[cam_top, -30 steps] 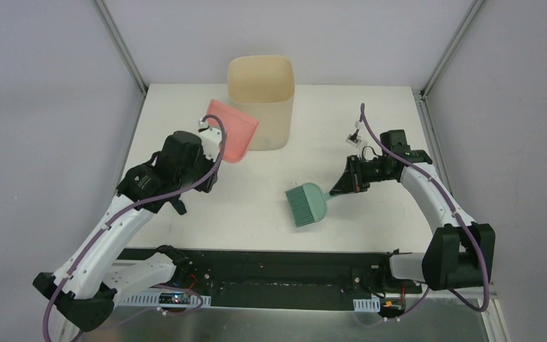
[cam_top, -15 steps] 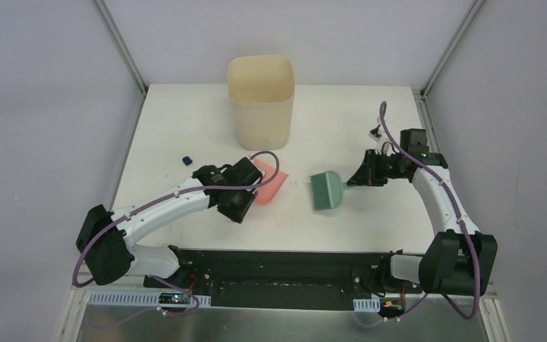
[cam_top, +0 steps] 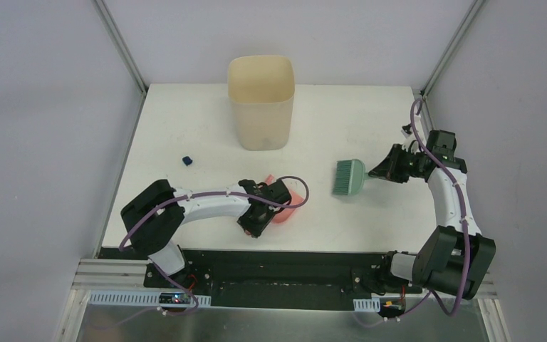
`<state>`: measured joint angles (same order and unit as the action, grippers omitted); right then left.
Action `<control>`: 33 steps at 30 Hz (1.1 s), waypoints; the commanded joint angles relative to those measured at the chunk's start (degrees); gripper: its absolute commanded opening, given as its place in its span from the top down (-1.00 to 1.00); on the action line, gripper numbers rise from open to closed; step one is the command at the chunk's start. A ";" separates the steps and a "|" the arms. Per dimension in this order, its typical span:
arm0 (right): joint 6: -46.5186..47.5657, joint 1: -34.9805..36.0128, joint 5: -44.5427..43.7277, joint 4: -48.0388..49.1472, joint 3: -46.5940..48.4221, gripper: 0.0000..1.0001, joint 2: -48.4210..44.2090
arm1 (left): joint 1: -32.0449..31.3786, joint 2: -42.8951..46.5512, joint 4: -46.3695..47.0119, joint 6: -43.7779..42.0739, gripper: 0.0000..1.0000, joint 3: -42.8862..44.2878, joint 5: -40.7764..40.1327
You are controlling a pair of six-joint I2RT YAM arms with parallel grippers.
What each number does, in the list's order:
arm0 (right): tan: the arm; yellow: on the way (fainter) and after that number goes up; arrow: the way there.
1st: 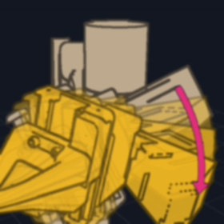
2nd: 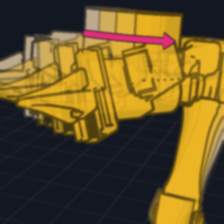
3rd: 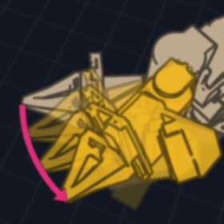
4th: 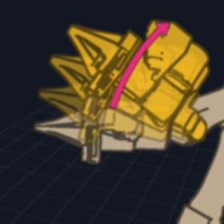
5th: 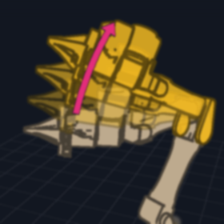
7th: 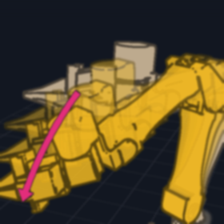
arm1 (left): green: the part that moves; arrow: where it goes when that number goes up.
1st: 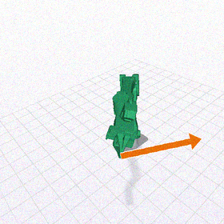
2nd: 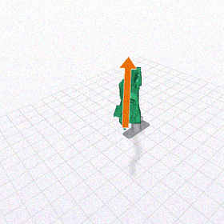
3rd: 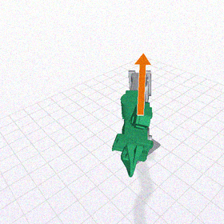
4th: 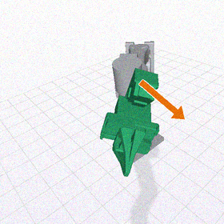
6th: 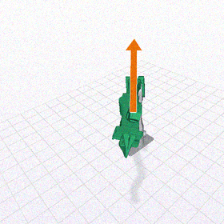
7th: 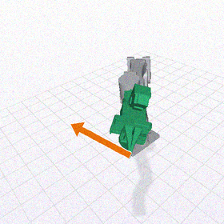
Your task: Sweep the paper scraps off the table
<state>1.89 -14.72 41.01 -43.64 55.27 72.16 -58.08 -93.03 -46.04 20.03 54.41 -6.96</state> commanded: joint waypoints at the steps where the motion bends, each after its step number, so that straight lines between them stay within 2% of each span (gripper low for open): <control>1: -0.58 -0.04 2.08 2.07 0.99 1.00 0.32 | -1.98 -2.22 7.14 1.68 0.34 -0.72 -2.22; 3: -0.57 -0.04 2.29 2.02 0.98 1.00 0.75 | -2.39 -2.20 7.13 2.29 0.20 -0.77 -2.56; 10: -0.66 -0.07 3.36 1.89 1.33 1.00 2.09 | -3.95 4.92 8.01 3.66 0.14 -2.79 -4.58; 15: -0.66 -0.06 3.50 1.89 1.34 1.00 2.37 | -3.99 9.85 7.97 3.49 0.31 -3.58 -5.02; 19: -0.75 -0.13 3.55 1.89 1.33 1.00 2.37 | -3.97 9.50 5.60 2.96 0.52 -1.86 -5.48; 23: -0.47 -0.09 3.44 1.73 1.20 1.00 2.09 | -3.97 10.36 5.02 2.56 0.64 -0.73 -5.30; 27: 0.17 0.27 3.58 2.19 0.50 1.00 -0.46 | -4.00 13.73 -2.49 4.34 0.65 3.13 -8.20; 29: 1.00 2.50 3.40 2.17 0.57 1.00 -2.06 | -3.97 17.36 -7.58 5.91 0.66 4.78 -12.09; 33: 4.16 14.85 -1.38 2.12 2.09 1.00 -4.23 | -4.01 25.61 -20.57 11.06 0.68 7.88 -21.16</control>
<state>2.48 -9.93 41.47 -43.33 55.27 71.90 -61.56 -76.51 -52.88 25.08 57.45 -17.15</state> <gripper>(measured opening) 0.088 0.304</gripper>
